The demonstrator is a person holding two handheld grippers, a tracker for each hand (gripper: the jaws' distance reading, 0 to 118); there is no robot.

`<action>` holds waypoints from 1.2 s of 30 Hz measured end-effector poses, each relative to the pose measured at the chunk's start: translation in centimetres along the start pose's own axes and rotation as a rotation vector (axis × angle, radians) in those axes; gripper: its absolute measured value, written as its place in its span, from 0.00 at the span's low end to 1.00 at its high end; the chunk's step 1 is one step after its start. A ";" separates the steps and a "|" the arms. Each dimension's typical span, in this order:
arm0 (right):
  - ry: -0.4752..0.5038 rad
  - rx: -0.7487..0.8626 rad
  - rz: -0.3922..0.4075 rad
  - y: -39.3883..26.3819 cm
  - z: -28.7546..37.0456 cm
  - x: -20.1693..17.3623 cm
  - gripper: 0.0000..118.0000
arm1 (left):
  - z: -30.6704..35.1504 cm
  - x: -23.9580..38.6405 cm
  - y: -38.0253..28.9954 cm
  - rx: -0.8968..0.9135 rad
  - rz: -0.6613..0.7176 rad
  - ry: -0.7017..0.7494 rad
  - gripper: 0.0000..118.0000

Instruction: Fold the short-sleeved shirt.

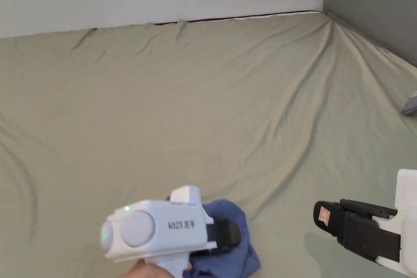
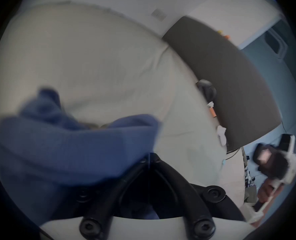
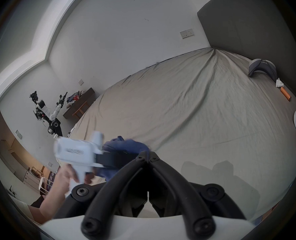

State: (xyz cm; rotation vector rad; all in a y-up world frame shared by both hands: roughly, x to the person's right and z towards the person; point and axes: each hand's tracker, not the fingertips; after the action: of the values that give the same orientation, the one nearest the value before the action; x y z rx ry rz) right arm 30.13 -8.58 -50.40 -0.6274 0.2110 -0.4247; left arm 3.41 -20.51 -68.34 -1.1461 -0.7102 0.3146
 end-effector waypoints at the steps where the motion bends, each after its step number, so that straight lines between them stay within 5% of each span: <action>1: -0.003 0.000 0.001 -0.1 0.0 -0.1 0.00 | 0.2 0.4 -0.7 0.095 -0.042 -0.096 0.00; 2: -0.006 -0.004 0.002 -0.2 0.1 -0.1 0.00 | 0.9 1.5 -1.3 0.178 -0.112 -0.156 0.00; 5: -0.012 -0.013 0.008 -0.2 0.1 0.1 0.00 | 1.0 2.9 -1.4 0.112 -0.225 -0.022 0.00; 9: 0.000 -0.006 0.011 -0.1 0.0 0.0 0.00 | 3.2 2.2 0.2 0.068 -0.008 -0.076 0.00; 13: 0.035 -0.002 0.056 0.6 -0.6 -0.9 0.00 | 10.0 4.2 -0.4 0.232 -0.108 -0.049 0.03; 14: 0.048 0.005 0.061 0.8 -0.9 -1.1 0.00 | 12.4 4.3 -0.8 0.292 -0.114 -0.060 0.14; 15: 0.067 0.013 0.067 0.9 -1.3 -1.3 0.00 | 14.4 4.1 -1.1 0.342 -0.105 -0.068 0.37; 16: 0.088 0.018 0.074 1.1 -1.6 -1.5 0.00 | 16.1 3.9 -1.5 0.381 -0.073 -0.071 0.78; 17: 0.109 0.016 0.079 1.2 -2.1 -1.7 0.00 | 17.5 3.6 -1.9 0.420 -0.047 -0.038 1.00; 20: 0.152 0.000 0.114 1.8 -3.4 -2.8 0.00 | 20.2 3.7 -4.2 0.533 -0.028 0.090 0.96; 25: 0.206 -0.023 0.135 2.4 -5.2 -4.1 0.00 | 21.5 1.2 -5.4 0.460 0.073 0.161 0.86; 26: 0.210 -0.031 0.143 2.7 -5.5 -4.5 0.00 | 21.5 1.0 -6.3 0.467 0.091 0.144 0.70; 27: 0.218 -0.037 0.157 2.9 -5.7 -4.7 0.00 | 21.3 0.9 -7.1 0.468 0.100 0.140 0.41; 28: 0.233 -0.040 0.164 3.2 -6.0 -4.8 0.00 | 21.5 -0.6 -6.1 0.463 0.103 0.144 0.00; 31: 0.389 -0.075 0.088 4.3 -7.8 -4.4 0.00 | 21.3 -1.1 -6.2 0.438 0.074 0.191 0.00; 34: 0.558 -0.176 -0.157 3.5 -11.9 -2.2 0.00 | 21.1 -3.0 -5.3 0.418 0.138 0.157 0.00; 36: 0.490 -0.308 -0.261 1.0 -15.3 -0.7 0.00 | 20.5 -3.5 -5.4 0.414 0.163 0.142 0.00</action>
State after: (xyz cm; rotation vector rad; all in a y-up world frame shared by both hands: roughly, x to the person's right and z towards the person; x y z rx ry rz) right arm 24.95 -15.51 -63.14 -0.8503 0.6752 -0.8062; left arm -13.32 -9.88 -60.03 -0.8215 -0.4016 0.4877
